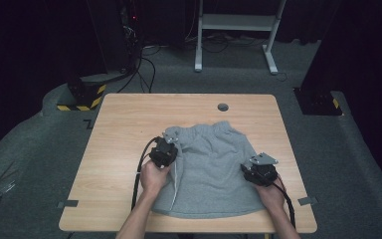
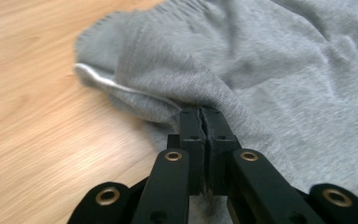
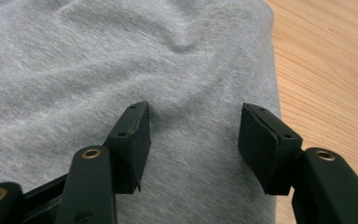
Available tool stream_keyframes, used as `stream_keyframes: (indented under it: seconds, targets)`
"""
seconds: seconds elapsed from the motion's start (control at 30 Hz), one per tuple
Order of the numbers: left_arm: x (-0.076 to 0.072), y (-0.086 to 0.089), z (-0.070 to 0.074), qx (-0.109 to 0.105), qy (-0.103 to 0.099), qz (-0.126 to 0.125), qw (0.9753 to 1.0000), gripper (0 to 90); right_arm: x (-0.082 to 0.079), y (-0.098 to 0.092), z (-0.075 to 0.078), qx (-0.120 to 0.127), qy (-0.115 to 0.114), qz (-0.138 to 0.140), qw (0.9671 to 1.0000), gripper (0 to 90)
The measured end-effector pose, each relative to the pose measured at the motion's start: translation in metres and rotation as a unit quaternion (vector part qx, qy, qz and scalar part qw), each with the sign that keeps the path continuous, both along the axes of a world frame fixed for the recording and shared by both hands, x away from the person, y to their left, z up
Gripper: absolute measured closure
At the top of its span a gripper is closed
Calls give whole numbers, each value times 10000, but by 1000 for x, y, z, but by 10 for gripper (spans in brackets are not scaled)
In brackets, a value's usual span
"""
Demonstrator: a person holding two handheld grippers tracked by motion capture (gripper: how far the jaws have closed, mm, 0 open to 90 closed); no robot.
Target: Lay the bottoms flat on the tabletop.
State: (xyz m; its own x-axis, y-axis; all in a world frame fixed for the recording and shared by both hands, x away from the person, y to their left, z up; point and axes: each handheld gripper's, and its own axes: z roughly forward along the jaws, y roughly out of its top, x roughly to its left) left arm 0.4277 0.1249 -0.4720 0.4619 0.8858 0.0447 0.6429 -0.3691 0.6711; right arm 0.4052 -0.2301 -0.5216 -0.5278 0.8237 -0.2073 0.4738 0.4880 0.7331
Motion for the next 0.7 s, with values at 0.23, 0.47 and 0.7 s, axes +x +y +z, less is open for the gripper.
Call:
stream_keyframes:
  seconds: [0.23, 0.47, 0.7]
  targets:
    - [-3, 34, 5, 224, -130, 335, 9991, 881, 0, 0, 0, -19, -12, 8, 10000, 438]
    - [1, 66, -8, 229, 34, 858, 9960, 875, 0, 0, 0, -34, -31, 0, 10000, 439]
    - [-24, 65, -9, -158, 83, 692, 9974, 609, -1, 1, 0, -38, -29, -8, 10000, 439]
